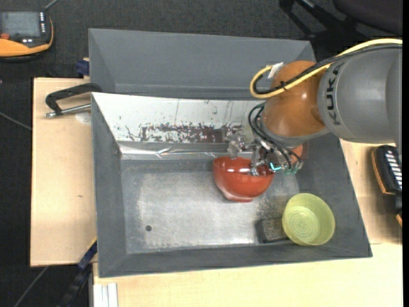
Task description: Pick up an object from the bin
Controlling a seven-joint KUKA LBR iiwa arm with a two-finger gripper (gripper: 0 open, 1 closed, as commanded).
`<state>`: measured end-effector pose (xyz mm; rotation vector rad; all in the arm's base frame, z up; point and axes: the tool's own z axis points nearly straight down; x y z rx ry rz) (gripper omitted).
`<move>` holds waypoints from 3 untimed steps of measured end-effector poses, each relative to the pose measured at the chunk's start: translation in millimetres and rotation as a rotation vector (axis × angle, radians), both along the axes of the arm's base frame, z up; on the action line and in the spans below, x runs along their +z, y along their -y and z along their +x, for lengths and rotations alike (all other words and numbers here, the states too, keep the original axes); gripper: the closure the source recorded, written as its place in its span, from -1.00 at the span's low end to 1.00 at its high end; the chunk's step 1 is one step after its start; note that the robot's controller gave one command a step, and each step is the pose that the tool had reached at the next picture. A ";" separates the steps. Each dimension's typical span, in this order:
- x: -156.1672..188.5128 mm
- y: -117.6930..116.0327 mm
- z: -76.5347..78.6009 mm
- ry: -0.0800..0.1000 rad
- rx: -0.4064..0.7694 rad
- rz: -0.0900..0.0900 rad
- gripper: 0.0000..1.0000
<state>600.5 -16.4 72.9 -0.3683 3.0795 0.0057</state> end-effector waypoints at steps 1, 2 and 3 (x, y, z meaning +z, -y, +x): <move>0.0 0.0 0.0 0.000 0.000 0.000 -1.00; 0.0 0.0 0.0 0.000 0.000 0.000 -1.00; 0.0 0.0 0.0 0.000 0.000 0.000 -1.00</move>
Offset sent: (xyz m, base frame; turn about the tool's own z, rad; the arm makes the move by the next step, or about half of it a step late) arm 0.0000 0.0000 0.0000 0.0000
